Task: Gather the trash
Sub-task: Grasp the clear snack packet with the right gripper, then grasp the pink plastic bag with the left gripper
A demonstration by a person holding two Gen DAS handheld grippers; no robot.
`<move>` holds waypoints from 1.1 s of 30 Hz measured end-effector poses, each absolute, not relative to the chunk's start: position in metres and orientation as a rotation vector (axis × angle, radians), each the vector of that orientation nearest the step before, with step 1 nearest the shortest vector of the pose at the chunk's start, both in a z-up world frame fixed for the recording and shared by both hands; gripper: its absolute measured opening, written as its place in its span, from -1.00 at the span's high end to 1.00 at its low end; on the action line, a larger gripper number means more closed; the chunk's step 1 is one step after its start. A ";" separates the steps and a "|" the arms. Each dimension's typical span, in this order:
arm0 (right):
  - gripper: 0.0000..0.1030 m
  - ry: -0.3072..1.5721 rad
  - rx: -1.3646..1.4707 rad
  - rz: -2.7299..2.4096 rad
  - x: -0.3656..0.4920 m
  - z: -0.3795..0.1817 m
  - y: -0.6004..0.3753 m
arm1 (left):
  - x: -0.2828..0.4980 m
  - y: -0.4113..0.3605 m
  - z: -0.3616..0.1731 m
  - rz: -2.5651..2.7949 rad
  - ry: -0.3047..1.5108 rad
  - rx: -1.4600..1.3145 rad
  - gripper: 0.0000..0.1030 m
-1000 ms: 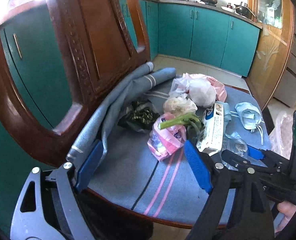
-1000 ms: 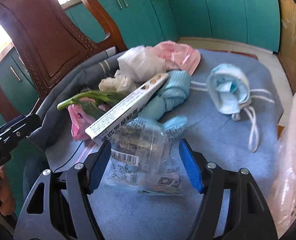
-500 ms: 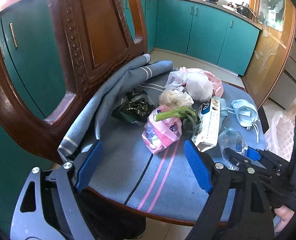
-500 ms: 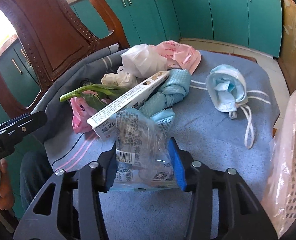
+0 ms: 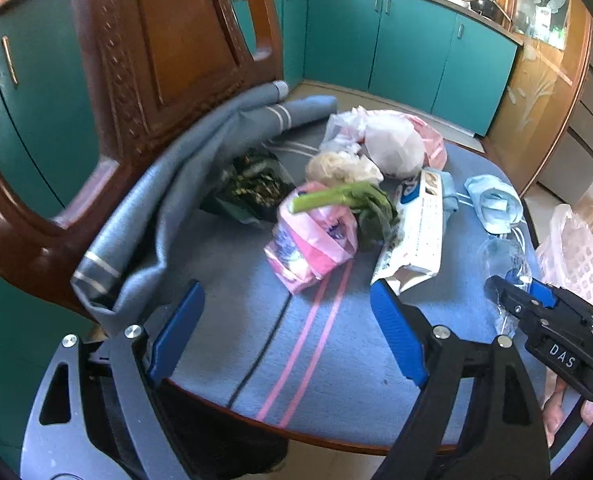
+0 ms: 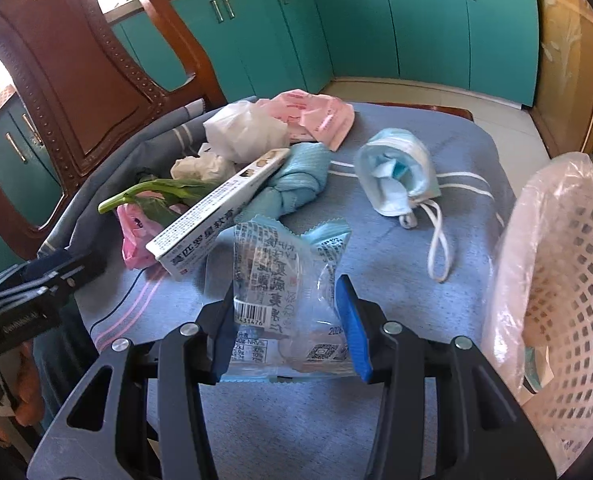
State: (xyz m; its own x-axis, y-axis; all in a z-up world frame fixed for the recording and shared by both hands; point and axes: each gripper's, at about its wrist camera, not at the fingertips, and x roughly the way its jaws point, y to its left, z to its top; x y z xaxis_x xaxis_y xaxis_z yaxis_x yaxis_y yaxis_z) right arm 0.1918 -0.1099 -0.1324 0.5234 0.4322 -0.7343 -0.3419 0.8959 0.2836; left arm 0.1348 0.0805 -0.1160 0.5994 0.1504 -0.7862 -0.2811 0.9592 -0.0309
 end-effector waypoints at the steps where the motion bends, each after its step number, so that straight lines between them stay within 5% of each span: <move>1: 0.09 0.908 0.106 0.460 0.192 -0.132 -0.110 | 0.135 0.080 -0.117 0.247 0.896 -0.162 -0.66; 21: 0.09 0.921 0.072 0.440 0.193 -0.137 -0.105 | 0.161 0.081 -0.127 0.189 0.866 -0.206 -0.45; 26: 0.09 0.919 0.070 0.447 0.192 -0.137 -0.104 | 0.186 0.085 -0.144 0.211 0.912 -0.199 -0.19; 29: 0.09 0.920 0.072 0.449 0.193 -0.138 -0.104 | 0.187 0.081 -0.146 0.169 0.913 -0.179 0.22; 33: 0.09 0.916 0.075 0.458 0.193 -0.137 -0.104 | 0.176 0.074 -0.141 0.165 0.915 -0.125 0.26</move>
State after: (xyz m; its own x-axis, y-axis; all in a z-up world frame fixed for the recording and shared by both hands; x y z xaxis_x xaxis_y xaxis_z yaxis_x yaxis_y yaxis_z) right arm 0.1932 -0.1037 -0.1366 0.5201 0.4129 -0.7477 -0.3498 0.9016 0.2546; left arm 0.1761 0.0738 -0.1406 0.5985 0.0885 -0.7962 -0.1945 0.9802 -0.0372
